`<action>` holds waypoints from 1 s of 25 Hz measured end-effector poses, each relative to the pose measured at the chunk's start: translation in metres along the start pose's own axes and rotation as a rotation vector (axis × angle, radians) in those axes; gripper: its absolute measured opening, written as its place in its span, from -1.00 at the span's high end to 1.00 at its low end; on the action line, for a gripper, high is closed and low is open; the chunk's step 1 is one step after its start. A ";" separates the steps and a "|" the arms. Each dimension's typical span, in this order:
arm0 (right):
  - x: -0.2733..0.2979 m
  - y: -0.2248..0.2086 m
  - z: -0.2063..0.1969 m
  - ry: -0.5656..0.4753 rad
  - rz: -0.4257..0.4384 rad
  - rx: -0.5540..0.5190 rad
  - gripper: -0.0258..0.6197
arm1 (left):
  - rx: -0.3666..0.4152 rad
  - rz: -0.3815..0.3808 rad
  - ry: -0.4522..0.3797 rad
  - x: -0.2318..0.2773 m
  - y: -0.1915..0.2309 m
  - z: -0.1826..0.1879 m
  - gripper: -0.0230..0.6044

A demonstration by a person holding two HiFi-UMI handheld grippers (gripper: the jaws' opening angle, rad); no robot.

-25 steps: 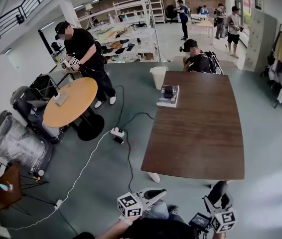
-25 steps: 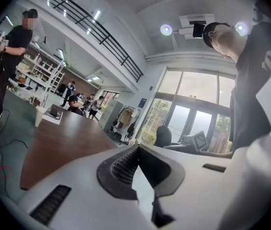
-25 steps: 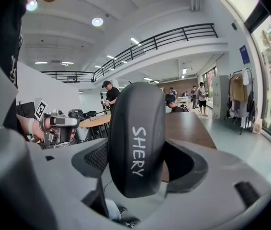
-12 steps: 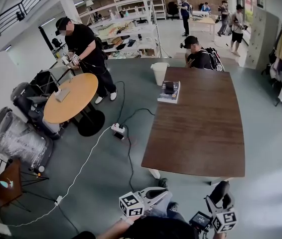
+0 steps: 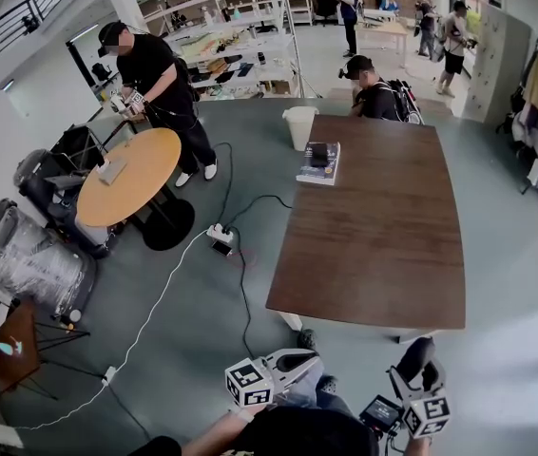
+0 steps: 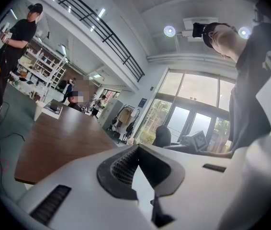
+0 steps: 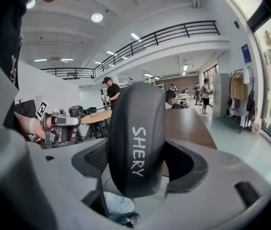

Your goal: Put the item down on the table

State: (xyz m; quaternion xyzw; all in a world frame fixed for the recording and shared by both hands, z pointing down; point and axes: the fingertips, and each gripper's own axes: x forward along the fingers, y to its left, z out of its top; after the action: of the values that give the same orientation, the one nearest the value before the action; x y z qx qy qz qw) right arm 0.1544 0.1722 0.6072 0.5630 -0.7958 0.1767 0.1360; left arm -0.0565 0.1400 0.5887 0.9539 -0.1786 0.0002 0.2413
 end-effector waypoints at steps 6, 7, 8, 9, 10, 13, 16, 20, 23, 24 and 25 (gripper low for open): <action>0.005 0.003 0.002 -0.003 0.001 -0.002 -0.14 | -0.007 0.000 0.004 -0.002 0.005 -0.001 0.91; 0.006 0.004 0.002 -0.006 0.003 -0.001 -0.14 | -0.009 -0.001 0.005 -0.002 0.005 -0.002 0.91; 0.006 0.004 0.001 -0.008 0.004 -0.001 -0.14 | -0.010 -0.001 0.005 -0.003 0.006 -0.003 0.91; 0.006 0.005 -0.001 -0.007 0.004 -0.001 -0.14 | -0.009 -0.001 0.005 -0.003 0.007 -0.003 0.91; 0.007 0.006 -0.001 -0.004 0.005 -0.001 -0.14 | -0.009 -0.001 0.005 -0.004 0.007 -0.003 0.91; 0.007 0.005 -0.004 0.000 0.000 0.006 -0.14 | -0.008 -0.001 0.000 -0.003 0.009 -0.004 0.91; 0.012 0.006 -0.003 0.003 0.009 0.004 -0.14 | -0.013 0.003 -0.001 -0.004 0.011 -0.004 0.91; 0.017 0.009 0.001 0.010 0.020 -0.007 -0.14 | -0.020 0.009 -0.004 -0.005 0.013 -0.004 0.91; 0.022 0.008 0.000 0.019 0.027 -0.004 -0.14 | -0.026 0.021 -0.008 -0.006 0.016 -0.003 0.91; 0.024 0.009 0.000 0.022 0.033 -0.005 -0.14 | -0.030 0.027 -0.009 -0.007 0.017 -0.003 0.91; 0.027 0.010 0.001 0.024 0.040 -0.007 -0.14 | -0.033 0.032 -0.010 -0.008 0.019 -0.002 0.91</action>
State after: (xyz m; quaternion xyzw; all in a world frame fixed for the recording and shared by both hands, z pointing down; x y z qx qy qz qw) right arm 0.1359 0.1523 0.6158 0.5444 -0.8057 0.1835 0.1441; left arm -0.0706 0.1282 0.5986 0.9468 -0.1951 -0.0036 0.2559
